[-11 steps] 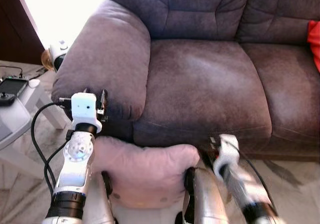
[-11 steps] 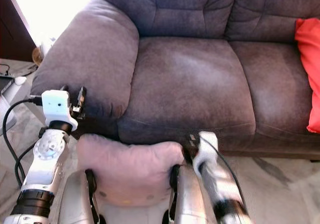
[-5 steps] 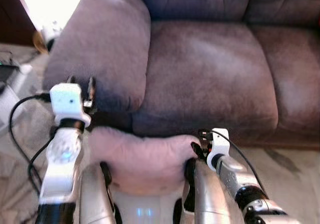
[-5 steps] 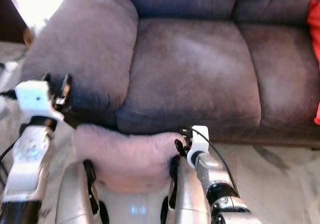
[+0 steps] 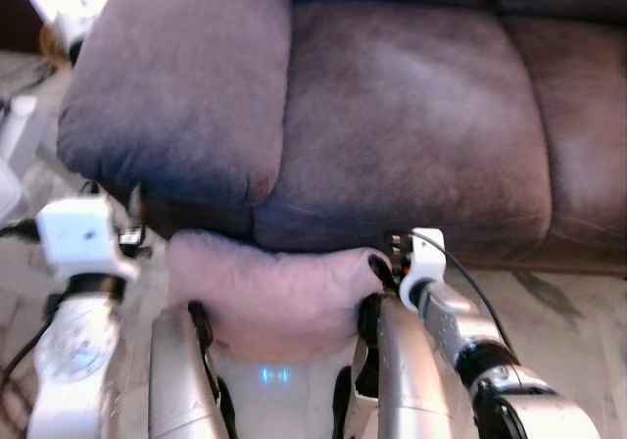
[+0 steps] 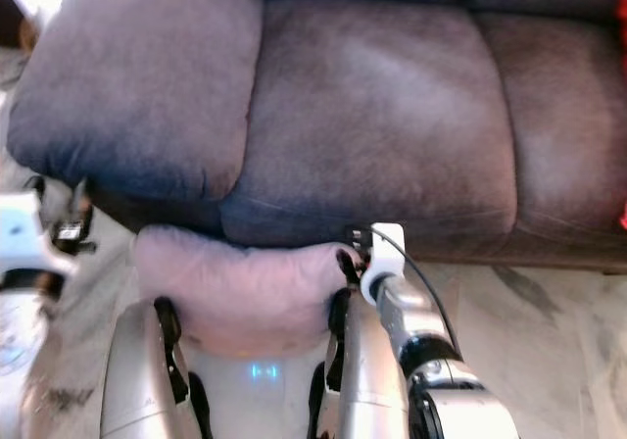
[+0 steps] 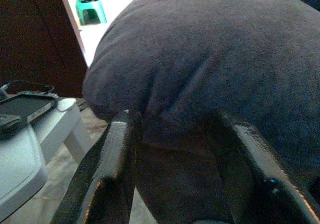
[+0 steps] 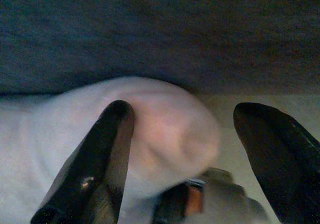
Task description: Move the pillow to the sofa from floor
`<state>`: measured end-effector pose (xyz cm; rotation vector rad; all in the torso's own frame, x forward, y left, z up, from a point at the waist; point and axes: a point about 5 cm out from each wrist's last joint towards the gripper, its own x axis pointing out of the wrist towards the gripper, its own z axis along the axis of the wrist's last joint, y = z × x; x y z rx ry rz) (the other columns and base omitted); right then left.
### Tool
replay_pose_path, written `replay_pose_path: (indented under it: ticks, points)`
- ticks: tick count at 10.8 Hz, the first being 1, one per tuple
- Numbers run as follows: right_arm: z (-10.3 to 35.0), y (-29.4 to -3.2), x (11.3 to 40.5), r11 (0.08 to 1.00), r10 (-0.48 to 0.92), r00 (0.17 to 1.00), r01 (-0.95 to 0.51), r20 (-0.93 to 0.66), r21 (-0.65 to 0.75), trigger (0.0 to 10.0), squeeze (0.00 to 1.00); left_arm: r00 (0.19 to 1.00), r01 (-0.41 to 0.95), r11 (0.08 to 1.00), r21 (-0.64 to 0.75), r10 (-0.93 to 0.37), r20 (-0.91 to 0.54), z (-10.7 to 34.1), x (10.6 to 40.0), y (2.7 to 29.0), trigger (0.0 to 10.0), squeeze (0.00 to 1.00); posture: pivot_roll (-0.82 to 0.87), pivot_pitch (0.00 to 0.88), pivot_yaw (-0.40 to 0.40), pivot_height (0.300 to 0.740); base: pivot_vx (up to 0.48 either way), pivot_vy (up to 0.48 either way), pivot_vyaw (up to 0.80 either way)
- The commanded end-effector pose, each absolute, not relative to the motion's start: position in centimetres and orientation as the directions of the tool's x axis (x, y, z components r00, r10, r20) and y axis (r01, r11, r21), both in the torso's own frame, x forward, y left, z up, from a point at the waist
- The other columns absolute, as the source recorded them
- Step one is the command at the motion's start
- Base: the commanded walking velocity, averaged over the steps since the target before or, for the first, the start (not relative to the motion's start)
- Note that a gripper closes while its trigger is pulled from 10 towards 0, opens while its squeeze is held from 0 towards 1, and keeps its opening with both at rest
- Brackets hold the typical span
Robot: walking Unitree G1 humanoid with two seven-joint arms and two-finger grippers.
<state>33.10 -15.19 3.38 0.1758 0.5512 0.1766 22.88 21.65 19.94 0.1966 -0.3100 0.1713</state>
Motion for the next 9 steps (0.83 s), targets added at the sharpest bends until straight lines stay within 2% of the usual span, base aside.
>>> replay_pose_path:
  ticks: [1,3,7,8,9]
  points:
    - [2.8,-15.0,32.7,0.963,0.231,0.823,-0.117,-0.520,0.242,10.0,0.00,0.934,-0.197,0.967,0.163,0.135,0.332,20.6,22.3,21.4,10.0,0.00,0.13,0.369,-0.145,0.498,0.000,0.000,0.00]
    - [2.5,-14.3,32.5,0.954,0.267,0.804,-0.143,-0.531,0.263,10.0,0.00,0.938,-0.178,0.971,0.157,0.119,0.327,21.4,22.3,20.8,10.0,0.00,0.14,0.384,-0.149,0.498,0.000,0.000,0.00]
    - [1.3,-13.9,31.6,0.965,0.253,0.772,-0.155,-0.584,0.213,10.0,0.00,0.957,-0.144,0.974,0.175,0.092,0.275,21.9,21.3,20.6,10.0,0.00,0.16,0.406,-0.146,0.498,0.000,0.000,0.00]
    - [1.5,-13.5,31.8,0.958,0.269,0.787,-0.157,-0.555,0.241,8.3,0.00,0.958,-0.140,0.975,0.173,0.090,0.271,22.1,21.4,20.4,10.0,0.00,0.17,0.406,-0.145,0.498,0.000,0.000,0.00]
    - [1.6,-13.6,31.9,0.962,0.260,0.790,-0.158,-0.556,0.224,0.0,0.00,0.963,-0.127,0.977,0.174,0.080,0.257,22.0,21.5,20.2,10.0,0.00,0.16,0.400,-0.144,0.498,0.000,0.000,0.00]
